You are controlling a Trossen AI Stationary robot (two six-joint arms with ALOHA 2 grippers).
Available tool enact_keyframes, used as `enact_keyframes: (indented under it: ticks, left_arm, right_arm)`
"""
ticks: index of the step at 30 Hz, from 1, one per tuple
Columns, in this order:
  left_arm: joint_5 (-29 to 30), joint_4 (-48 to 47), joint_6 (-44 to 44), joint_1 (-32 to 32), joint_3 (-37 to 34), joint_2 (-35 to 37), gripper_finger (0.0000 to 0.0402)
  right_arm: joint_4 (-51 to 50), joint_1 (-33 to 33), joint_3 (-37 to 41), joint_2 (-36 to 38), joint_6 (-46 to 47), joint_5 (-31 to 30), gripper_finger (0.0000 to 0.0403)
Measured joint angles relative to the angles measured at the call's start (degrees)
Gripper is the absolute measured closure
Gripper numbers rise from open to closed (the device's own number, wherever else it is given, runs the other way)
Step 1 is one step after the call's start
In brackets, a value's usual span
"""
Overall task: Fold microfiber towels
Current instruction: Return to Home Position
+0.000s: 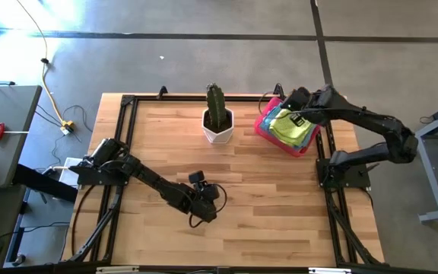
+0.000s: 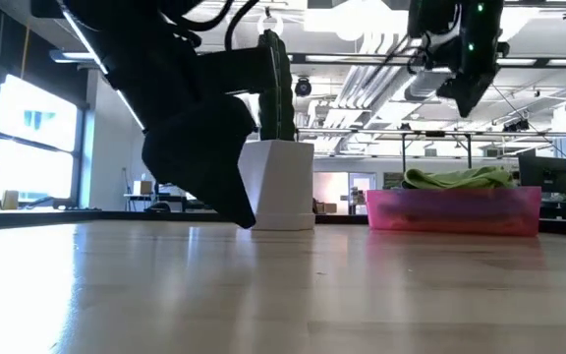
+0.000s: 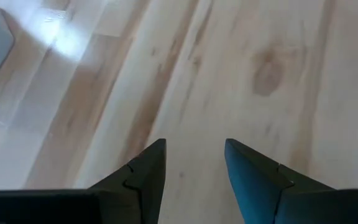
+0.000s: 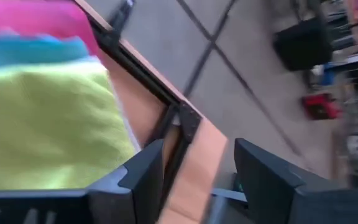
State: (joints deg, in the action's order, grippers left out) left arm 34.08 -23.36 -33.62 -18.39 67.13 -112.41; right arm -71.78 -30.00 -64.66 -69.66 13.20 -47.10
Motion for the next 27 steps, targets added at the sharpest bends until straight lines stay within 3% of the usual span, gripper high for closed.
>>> enact_keyframes:
  ticks: [7,13,20,27]
  left_arm:
    - [-1.7,-4.3,7.5,2.3,0.0,7.5,0.0245]
    - [0.2,-17.7,9.7,-0.3,0.0,23.5,0.0245]
    - [12.4,-28.2,2.0,-10.2,-0.2,42.0,0.0245]
    - [22.8,-28.7,-4.3,-21.9,-5.1,54.8,0.0245]
  right_arm:
    - [4.7,4.5,-3.5,3.6,0.7,12.5,0.0215]
    - [14.7,15.0,0.2,12.3,0.7,14.2,0.0215]
    - [31.1,28.4,12.4,23.6,1.8,14.6,0.0215]
    - [48.0,37.6,26.0,30.0,0.9,14.3,0.0215]
